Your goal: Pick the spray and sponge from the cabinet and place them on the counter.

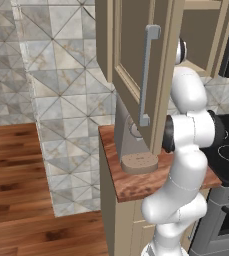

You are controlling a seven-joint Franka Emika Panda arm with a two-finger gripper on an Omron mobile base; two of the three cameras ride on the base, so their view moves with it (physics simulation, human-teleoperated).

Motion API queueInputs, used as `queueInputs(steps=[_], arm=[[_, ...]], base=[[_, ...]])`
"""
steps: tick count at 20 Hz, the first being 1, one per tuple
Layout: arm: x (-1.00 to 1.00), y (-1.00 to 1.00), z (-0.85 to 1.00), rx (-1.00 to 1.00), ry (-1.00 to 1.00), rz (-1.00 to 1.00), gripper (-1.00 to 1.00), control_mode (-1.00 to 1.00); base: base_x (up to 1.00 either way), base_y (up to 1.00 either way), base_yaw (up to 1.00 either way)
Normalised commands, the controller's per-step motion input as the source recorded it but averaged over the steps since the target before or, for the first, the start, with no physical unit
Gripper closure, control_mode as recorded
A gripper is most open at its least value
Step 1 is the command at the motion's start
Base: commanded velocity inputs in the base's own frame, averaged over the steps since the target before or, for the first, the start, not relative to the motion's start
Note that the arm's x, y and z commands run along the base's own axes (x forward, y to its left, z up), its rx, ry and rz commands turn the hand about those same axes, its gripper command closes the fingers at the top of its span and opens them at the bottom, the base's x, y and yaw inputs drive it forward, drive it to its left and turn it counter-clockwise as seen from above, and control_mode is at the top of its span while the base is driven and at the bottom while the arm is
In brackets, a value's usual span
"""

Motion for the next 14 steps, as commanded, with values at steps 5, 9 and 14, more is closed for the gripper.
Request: queueInputs(steps=[5,9,14], arm=[[0.07,0.00,-0.03,0.00,0.00,0.00,1.00,-1.00],[0.00,0.00,0.00,0.00,0.00,0.00,1.00,-1.00],[-0.21,0.00,0.00,0.00,0.00,0.00,1.00,-1.00]], base=[[0.00,0.00,0.00],[0.00,0.00,0.00],[0.00,0.00,0.00]])
